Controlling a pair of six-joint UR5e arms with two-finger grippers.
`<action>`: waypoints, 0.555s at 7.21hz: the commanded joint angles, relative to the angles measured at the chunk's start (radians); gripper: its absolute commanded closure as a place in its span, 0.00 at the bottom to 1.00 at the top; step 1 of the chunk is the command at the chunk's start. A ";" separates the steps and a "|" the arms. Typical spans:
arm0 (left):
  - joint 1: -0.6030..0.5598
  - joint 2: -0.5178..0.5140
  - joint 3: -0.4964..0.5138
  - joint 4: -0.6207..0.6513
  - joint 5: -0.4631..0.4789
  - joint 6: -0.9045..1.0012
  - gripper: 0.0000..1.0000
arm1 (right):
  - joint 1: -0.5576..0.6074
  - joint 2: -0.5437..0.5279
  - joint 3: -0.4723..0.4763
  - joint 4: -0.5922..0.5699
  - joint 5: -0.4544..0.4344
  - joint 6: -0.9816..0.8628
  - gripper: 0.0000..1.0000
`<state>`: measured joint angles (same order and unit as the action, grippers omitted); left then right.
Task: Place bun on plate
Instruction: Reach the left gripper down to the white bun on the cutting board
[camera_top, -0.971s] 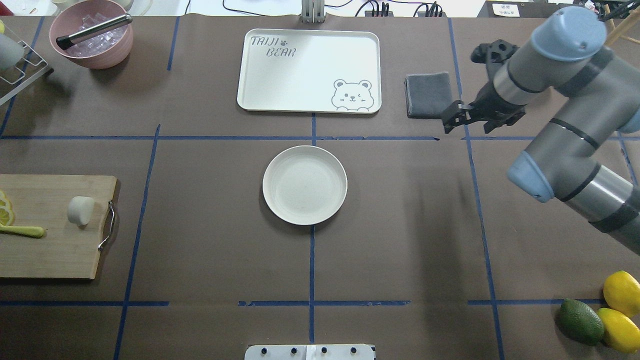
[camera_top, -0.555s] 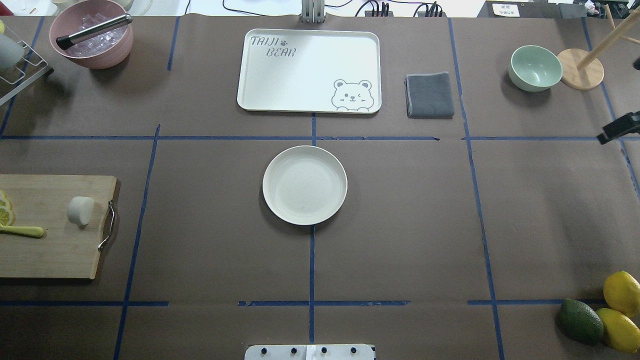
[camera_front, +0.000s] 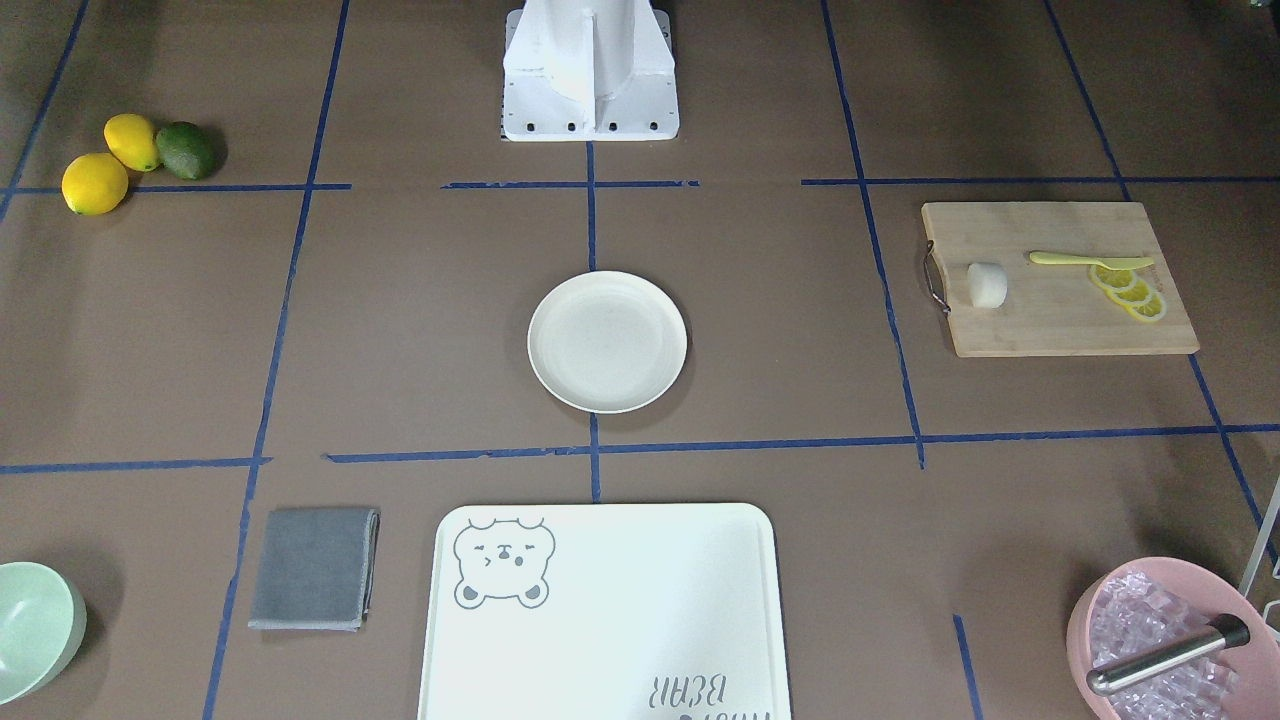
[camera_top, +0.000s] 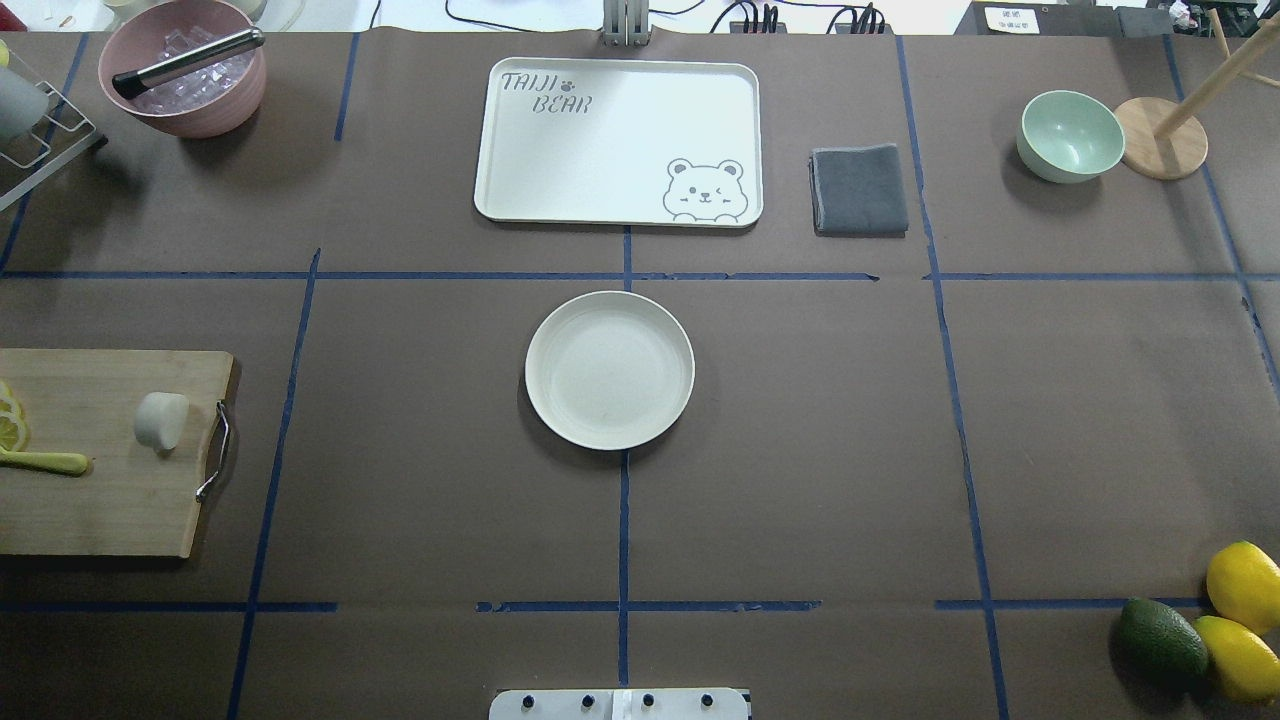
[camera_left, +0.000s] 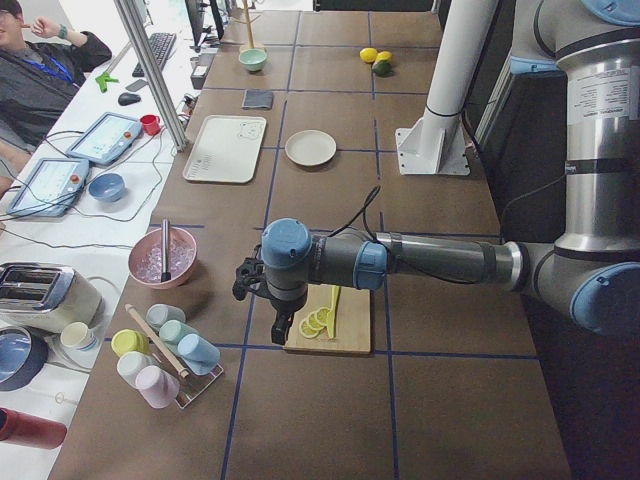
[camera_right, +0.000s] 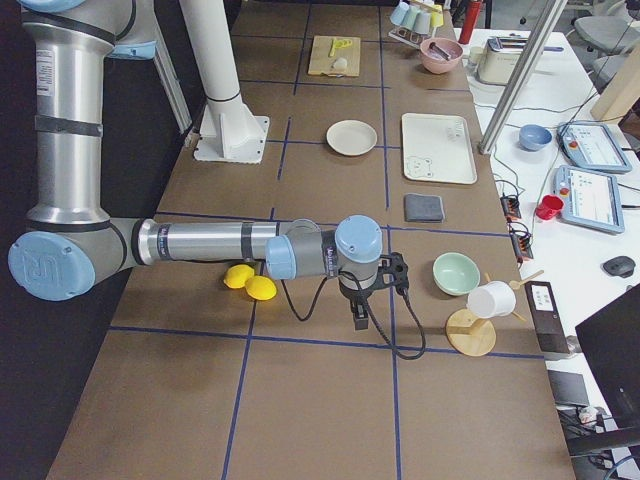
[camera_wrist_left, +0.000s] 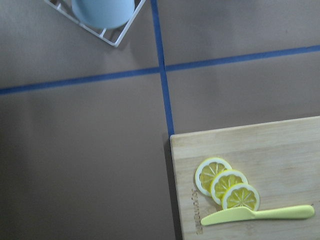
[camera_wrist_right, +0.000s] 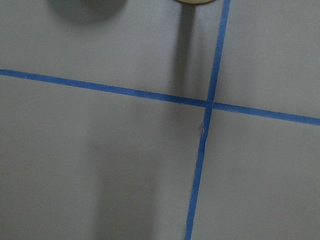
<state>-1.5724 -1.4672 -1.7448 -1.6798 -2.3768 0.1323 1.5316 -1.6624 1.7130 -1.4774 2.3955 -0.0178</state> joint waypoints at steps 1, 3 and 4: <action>0.031 -0.013 0.048 -0.191 -0.002 -0.002 0.00 | 0.009 -0.002 0.005 -0.014 -0.009 -0.002 0.00; 0.060 -0.016 0.056 -0.257 -0.001 -0.035 0.00 | 0.009 -0.003 0.005 -0.011 -0.010 -0.002 0.00; 0.098 -0.021 0.053 -0.282 -0.001 -0.153 0.00 | 0.009 -0.003 0.005 -0.009 -0.010 -0.001 0.00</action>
<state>-1.5130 -1.4837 -1.6904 -1.9282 -2.3778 0.0772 1.5400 -1.6656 1.7178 -1.4882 2.3860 -0.0192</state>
